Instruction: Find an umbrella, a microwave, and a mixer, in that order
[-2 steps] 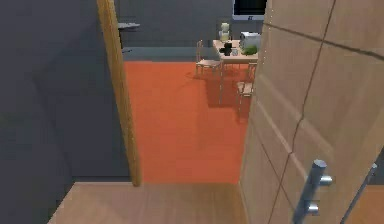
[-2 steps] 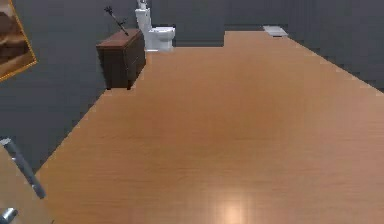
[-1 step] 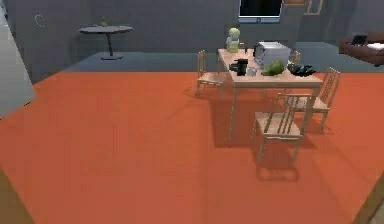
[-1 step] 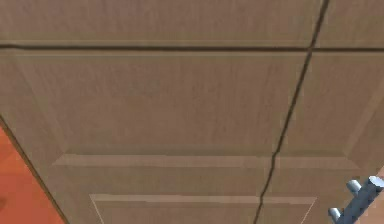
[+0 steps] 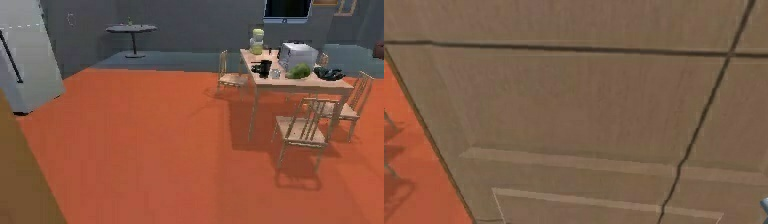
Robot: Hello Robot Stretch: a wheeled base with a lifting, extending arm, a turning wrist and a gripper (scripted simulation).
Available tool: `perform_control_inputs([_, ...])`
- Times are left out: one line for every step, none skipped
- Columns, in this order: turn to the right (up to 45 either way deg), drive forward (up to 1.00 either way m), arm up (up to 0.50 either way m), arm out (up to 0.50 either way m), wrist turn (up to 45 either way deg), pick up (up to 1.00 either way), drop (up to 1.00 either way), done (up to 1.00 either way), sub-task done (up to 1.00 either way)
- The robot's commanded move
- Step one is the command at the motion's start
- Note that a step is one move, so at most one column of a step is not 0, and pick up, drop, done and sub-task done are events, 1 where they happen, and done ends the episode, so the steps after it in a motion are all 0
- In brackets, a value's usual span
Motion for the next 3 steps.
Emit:
perform_control_inputs([0.0, 0.40, 0.00, 0.00, 0.0, 0.00, 0.00, 0.00, 0.00])
perform_control_inputs([15.0, 0.00, 0.00, 0.00, 0.0, 0.00, 0.00, 0.00, 0.00])
perform_control_inputs([0.0, 1.00, 0.00, 0.00, 0.0, 0.00, 0.00, 0.00, 0.00])
